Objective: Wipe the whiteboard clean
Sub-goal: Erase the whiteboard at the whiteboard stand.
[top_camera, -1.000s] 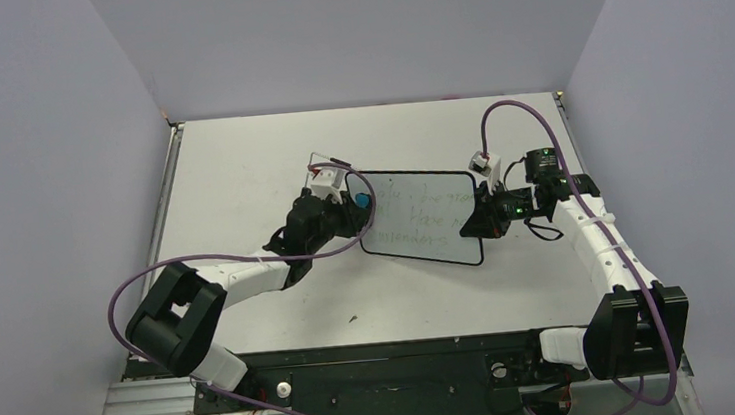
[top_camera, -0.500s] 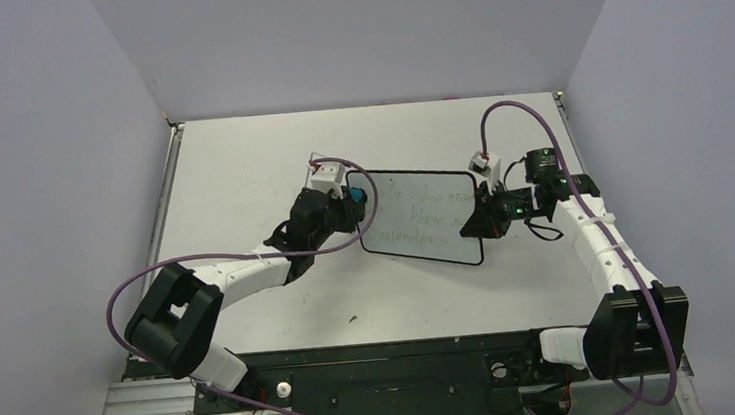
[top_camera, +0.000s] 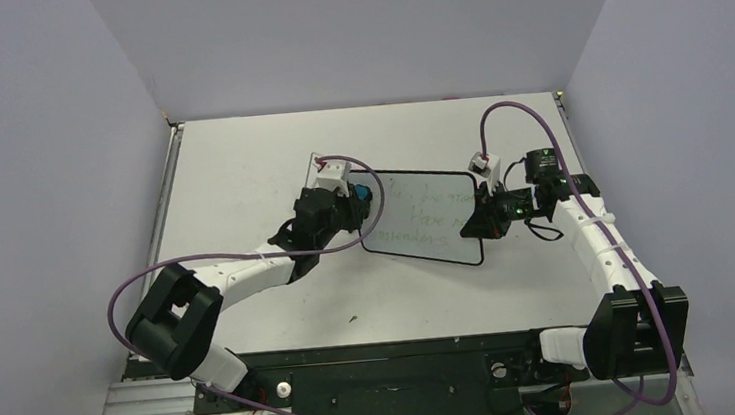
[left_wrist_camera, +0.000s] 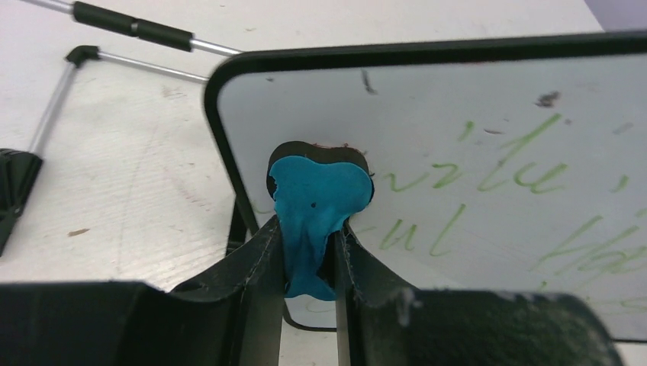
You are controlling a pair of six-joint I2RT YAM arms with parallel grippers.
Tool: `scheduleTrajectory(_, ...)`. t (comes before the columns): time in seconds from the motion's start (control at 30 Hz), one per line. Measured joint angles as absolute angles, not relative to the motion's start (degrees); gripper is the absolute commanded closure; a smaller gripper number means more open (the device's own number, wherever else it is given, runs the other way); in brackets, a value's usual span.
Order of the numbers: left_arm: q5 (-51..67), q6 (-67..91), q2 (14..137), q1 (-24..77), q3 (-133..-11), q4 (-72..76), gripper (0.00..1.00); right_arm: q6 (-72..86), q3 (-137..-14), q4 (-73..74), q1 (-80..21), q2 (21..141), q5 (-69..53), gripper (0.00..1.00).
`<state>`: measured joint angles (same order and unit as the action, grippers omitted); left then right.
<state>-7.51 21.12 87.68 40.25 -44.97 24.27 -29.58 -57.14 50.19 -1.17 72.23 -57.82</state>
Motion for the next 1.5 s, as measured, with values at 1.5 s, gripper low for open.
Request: scheduleTrajectory(1.5, 6.44, 25.91, 90.59, 36.53, -42.52, 30.63, 1.00, -31.57, -57.14, 52.36, -1.10, 72.31, -57.67, 1.00)
